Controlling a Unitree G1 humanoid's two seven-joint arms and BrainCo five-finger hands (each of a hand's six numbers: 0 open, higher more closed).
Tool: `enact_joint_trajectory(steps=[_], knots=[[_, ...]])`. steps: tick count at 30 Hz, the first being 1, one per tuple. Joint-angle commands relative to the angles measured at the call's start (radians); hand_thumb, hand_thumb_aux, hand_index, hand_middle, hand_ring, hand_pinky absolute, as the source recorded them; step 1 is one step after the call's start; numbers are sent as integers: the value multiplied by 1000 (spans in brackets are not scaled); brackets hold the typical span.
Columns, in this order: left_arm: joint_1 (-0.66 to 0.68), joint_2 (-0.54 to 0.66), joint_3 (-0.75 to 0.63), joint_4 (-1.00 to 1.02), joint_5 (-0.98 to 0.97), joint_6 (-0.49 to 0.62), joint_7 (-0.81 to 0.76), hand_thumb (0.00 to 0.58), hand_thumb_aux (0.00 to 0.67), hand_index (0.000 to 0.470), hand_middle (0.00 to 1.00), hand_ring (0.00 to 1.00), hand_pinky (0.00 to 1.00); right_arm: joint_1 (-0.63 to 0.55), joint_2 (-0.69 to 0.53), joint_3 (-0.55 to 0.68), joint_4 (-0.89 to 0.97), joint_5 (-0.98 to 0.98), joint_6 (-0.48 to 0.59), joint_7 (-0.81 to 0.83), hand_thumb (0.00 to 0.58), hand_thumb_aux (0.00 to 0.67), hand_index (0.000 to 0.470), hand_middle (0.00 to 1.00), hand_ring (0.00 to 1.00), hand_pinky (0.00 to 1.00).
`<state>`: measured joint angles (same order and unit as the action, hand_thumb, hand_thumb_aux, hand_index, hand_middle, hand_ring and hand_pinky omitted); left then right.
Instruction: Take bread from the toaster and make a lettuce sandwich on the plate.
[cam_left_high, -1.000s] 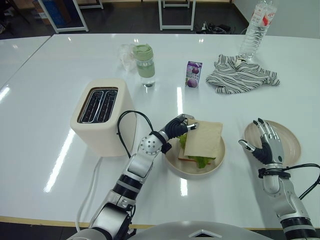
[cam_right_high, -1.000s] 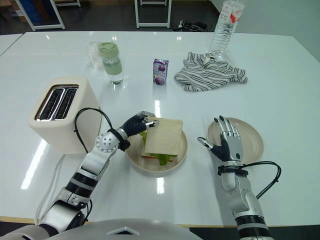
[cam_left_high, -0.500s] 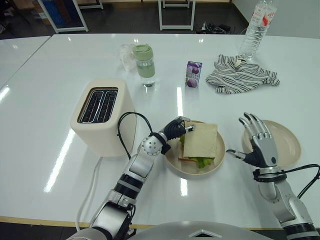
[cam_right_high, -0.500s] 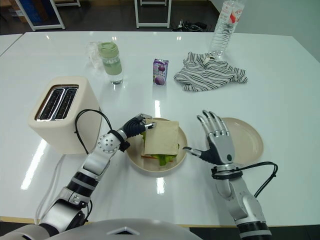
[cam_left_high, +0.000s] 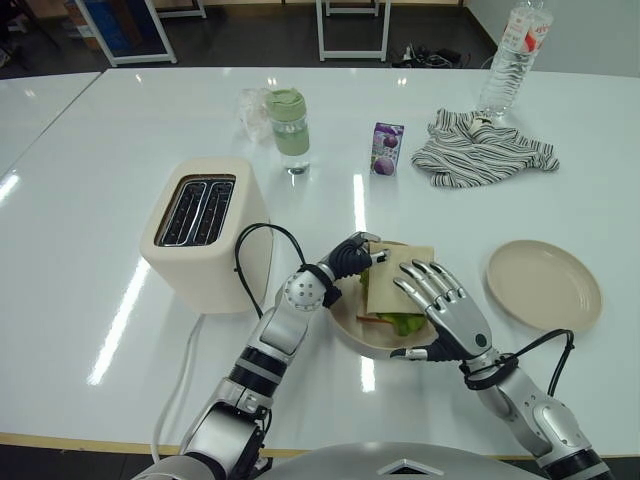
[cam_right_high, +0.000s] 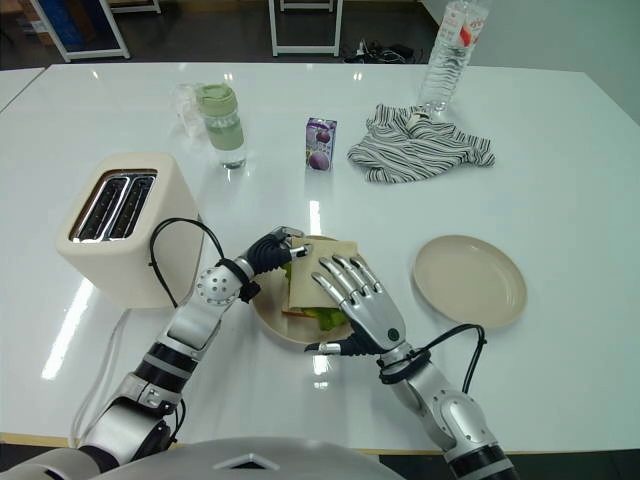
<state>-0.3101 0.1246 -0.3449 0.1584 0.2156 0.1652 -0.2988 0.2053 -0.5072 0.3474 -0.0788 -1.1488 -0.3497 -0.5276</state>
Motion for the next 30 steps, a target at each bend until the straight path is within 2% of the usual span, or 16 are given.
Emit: enact_joint_trajectory(steps=[1,10,19,20,21,22,25,30], knots=[[0,4,-4,-14,10,16,-7,580,670,470,1000,1000,1000,-39,8,50,57,-26,22,48,0,0,0,0,0,0],[9,20,-22,-44,53,46,5,580,670,470,1000,1000,1000,-52,-23,158,117,-25,49,219,0,0,0,0,0,0],[6,46,-90,-64,246,56,105,580,670,470,1000,1000,1000,-31,-52,205,112,12,84,383,0,0,0,0,0,0],[4,44,-94,-63,266,50,126,566,568,398,1000,1000,1000,-27,-55,207,111,16,93,401,0,0,0,0,0,0],[-1,48,-102,-62,296,43,150,0,0,0,78,78,78,-24,-57,208,110,24,99,413,0,0,0,0,0,0],[-6,48,-106,-61,323,44,177,0,0,0,0,0,0,-21,-58,203,103,30,106,413,0,0,0,0,0,0],[-25,38,-102,-73,443,108,292,0,0,0,0,0,0,-6,-67,163,54,45,149,414,0,0,0,0,0,0],[-13,11,-102,-211,570,110,444,0,0,0,0,0,0,-4,-73,155,51,55,175,439,0,0,0,0,0,0]])
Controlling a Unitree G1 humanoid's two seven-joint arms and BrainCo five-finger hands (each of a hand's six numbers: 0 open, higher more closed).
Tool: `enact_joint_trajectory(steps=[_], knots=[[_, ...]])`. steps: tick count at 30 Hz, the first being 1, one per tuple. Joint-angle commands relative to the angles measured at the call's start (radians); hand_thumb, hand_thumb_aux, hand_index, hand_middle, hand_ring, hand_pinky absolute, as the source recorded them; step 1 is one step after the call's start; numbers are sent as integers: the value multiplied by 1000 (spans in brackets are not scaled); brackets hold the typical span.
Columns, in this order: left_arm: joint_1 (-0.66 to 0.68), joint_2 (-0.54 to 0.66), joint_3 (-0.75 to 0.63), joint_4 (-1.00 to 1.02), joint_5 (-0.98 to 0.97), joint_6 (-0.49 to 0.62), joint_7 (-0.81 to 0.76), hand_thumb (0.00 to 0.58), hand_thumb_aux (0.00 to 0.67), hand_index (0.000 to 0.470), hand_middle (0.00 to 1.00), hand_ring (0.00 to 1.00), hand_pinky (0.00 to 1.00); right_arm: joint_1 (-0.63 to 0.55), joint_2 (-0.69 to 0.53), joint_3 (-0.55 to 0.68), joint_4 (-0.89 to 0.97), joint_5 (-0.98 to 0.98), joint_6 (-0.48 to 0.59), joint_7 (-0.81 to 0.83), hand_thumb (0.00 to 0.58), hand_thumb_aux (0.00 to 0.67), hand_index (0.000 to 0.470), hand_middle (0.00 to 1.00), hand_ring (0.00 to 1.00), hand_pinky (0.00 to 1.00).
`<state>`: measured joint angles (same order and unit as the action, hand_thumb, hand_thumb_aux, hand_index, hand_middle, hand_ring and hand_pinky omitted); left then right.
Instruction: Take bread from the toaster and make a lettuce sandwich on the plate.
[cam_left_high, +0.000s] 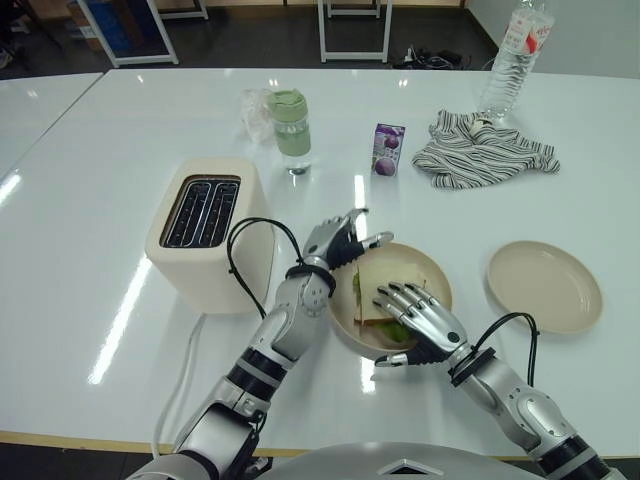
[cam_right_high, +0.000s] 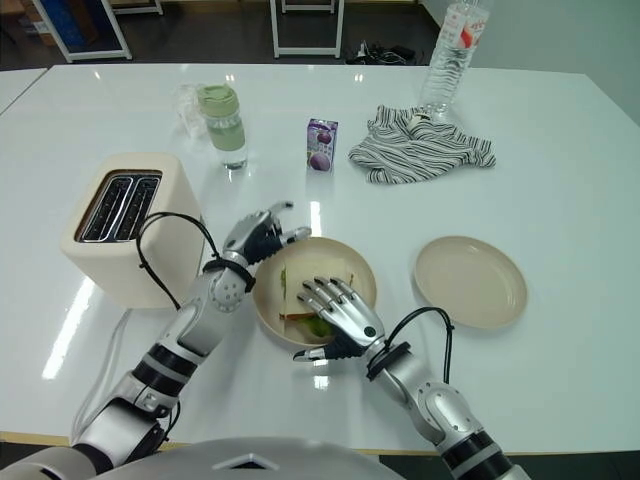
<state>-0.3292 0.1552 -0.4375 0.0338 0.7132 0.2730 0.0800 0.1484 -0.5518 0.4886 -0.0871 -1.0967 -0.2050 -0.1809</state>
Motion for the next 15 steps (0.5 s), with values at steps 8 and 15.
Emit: enact_joint_trajectory(steps=[8,15], knots=[[114,-86,-108,-254,22,-143,60,0,0,0,0,0,0,47,-11,-4,66,13,40,32,0,0,0,0,0,0],[310,-115,8,-312,-318,-279,-4,0,0,0,0,0,0,46,12,-111,-16,80,-29,-220,0,0,0,0,0,0]])
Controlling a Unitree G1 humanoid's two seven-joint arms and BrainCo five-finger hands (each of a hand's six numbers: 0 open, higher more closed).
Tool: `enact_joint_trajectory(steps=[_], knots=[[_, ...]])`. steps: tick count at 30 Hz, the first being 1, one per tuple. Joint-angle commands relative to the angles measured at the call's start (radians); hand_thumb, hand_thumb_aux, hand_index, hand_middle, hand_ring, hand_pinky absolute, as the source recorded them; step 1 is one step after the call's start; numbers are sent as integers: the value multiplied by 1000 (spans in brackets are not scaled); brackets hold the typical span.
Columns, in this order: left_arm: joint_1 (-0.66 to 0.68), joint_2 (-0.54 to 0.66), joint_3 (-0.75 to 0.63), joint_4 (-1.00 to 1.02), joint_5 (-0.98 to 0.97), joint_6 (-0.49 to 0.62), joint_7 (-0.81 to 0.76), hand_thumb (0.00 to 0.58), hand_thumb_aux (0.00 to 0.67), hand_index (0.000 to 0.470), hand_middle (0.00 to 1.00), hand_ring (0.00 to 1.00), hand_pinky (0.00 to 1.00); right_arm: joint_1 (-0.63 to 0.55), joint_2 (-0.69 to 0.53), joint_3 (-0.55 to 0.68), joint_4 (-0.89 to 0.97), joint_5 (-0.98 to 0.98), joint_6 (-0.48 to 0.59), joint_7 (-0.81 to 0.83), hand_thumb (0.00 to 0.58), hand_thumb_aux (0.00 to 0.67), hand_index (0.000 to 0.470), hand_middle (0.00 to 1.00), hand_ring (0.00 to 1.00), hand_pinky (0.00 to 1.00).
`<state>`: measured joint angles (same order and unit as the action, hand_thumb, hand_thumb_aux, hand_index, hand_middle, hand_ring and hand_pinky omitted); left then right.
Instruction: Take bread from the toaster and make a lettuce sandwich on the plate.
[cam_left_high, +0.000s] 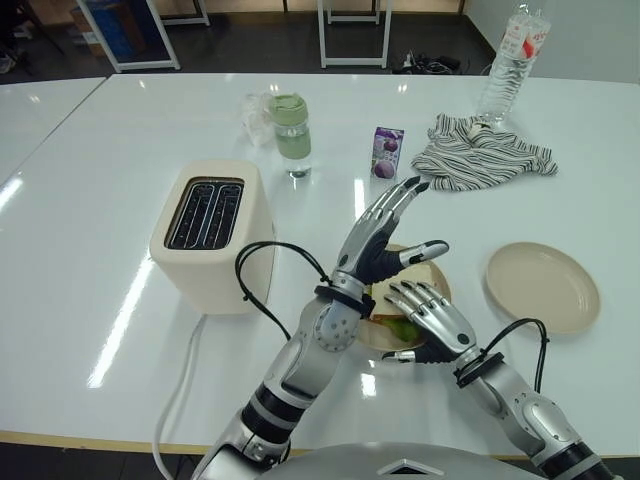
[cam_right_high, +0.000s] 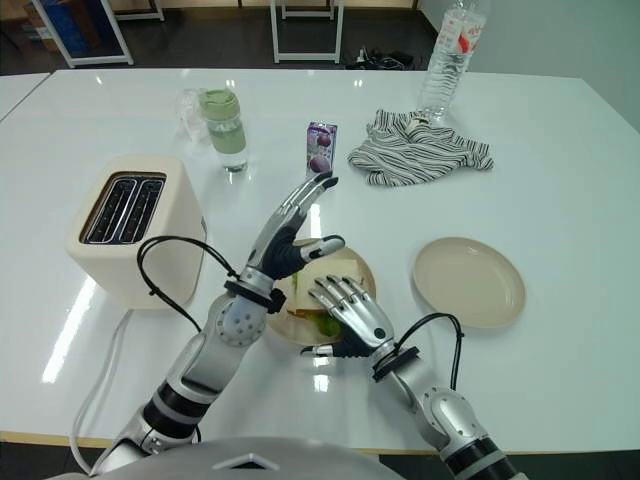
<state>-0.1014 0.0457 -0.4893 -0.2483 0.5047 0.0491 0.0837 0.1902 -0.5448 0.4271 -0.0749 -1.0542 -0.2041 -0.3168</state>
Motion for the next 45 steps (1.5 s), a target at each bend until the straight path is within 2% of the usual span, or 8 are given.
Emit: enact_joint_trajectory(steps=[1,8,9,10,11,12,22,45], knots=[[113,-8,77,-35,-160,-82,-15,0,0,0,0,0,0,5,8,-65,-40,47,-40,-114,0,0,0,0,0,0],[203,34,157,-41,-263,-219,-44,0,0,0,0,0,0,16,12,-142,-108,110,-123,-207,0,0,0,0,0,0],[205,48,170,-43,-272,-246,-53,0,0,0,545,545,545,25,9,-155,-118,129,-137,-203,0,0,0,0,0,0],[208,71,184,-50,-284,-269,-77,464,370,260,1000,1000,1000,37,4,-172,-129,168,-154,-188,0,0,0,0,0,0],[214,99,199,-61,-290,-290,-99,580,670,470,1000,1000,1000,54,-8,-191,-143,226,-177,-158,441,342,240,914,914,914],[223,146,216,-83,-292,-304,-139,580,670,470,1000,1000,1000,82,-31,-218,-167,329,-208,-105,520,455,319,1000,1000,1000],[441,625,296,-281,-177,-36,-622,580,670,470,1000,1000,1000,510,-354,-551,-364,942,-217,501,580,670,470,1000,1000,1000],[133,401,1,132,161,122,-535,580,670,470,1000,1000,1000,-52,-56,-125,34,346,33,542,580,670,470,1000,1000,1000]])
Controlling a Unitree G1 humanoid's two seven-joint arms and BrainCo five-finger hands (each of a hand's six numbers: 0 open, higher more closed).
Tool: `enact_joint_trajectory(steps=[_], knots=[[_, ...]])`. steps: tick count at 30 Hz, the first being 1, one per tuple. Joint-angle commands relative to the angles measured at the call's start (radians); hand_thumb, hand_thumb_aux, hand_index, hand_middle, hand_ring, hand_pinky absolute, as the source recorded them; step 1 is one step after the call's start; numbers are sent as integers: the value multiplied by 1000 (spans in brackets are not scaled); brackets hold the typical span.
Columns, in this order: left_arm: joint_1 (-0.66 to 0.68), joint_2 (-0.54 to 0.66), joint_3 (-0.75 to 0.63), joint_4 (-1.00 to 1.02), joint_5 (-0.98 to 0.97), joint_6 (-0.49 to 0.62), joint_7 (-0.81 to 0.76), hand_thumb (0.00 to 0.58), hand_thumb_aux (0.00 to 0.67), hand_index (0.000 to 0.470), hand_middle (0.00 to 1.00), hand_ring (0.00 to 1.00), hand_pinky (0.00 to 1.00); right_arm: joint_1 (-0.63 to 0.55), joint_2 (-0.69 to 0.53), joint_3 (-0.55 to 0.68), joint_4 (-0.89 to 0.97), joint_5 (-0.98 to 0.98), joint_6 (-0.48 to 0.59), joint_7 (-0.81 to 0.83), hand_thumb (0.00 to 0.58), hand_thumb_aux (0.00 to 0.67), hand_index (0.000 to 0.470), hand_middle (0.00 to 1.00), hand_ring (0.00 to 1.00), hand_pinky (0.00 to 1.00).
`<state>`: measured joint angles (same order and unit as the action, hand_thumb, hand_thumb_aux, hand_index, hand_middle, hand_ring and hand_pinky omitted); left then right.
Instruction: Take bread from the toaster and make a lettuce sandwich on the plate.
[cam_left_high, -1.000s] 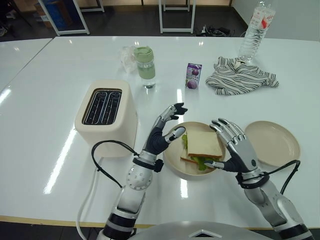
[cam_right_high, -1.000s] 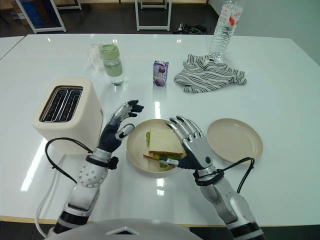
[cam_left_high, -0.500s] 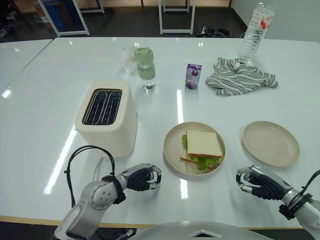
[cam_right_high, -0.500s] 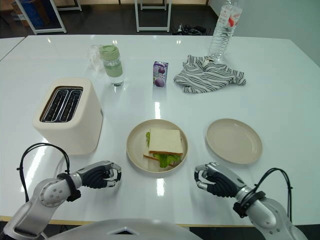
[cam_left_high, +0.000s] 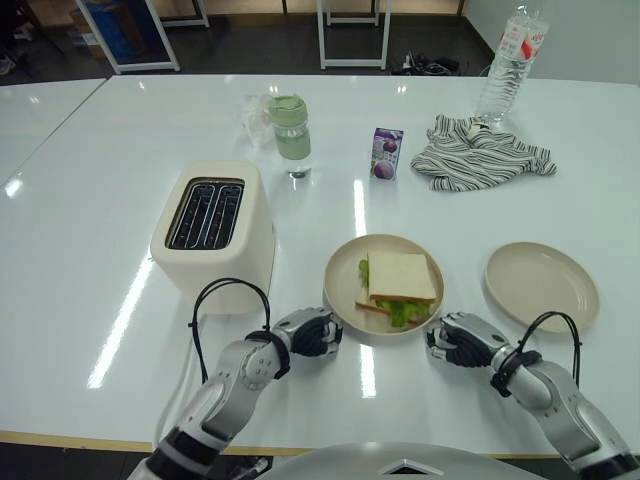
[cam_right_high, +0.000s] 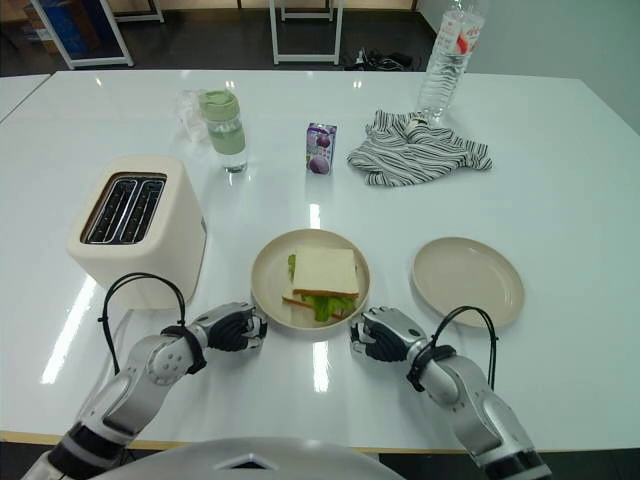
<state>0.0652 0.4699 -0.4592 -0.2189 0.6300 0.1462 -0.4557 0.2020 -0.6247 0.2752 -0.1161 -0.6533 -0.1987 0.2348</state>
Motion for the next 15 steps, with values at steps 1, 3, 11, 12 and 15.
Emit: enact_joint_trajectory(steps=[1,3,11,12,15], knots=[[-55,-35,-33,129,35,20,12,580,670,470,1000,1000,1000,-92,36,32,101,-63,29,-22,580,670,470,1000,1000,1000],[-101,-61,-42,192,44,15,32,580,670,470,1000,1000,1000,-153,59,46,163,-90,36,-53,580,670,470,1000,1000,1000],[-229,-128,-53,364,69,25,128,565,562,394,1000,1000,1000,-295,118,89,361,-136,22,-198,580,670,470,1000,1000,1000],[-221,-128,-48,345,61,22,127,560,547,383,1000,1000,1000,-286,115,88,350,-128,17,-198,580,670,470,1000,1000,1000],[-148,-106,-28,161,18,-1,92,0,0,0,957,957,957,-218,91,56,249,-71,-7,-185,420,318,223,0,0,0]])
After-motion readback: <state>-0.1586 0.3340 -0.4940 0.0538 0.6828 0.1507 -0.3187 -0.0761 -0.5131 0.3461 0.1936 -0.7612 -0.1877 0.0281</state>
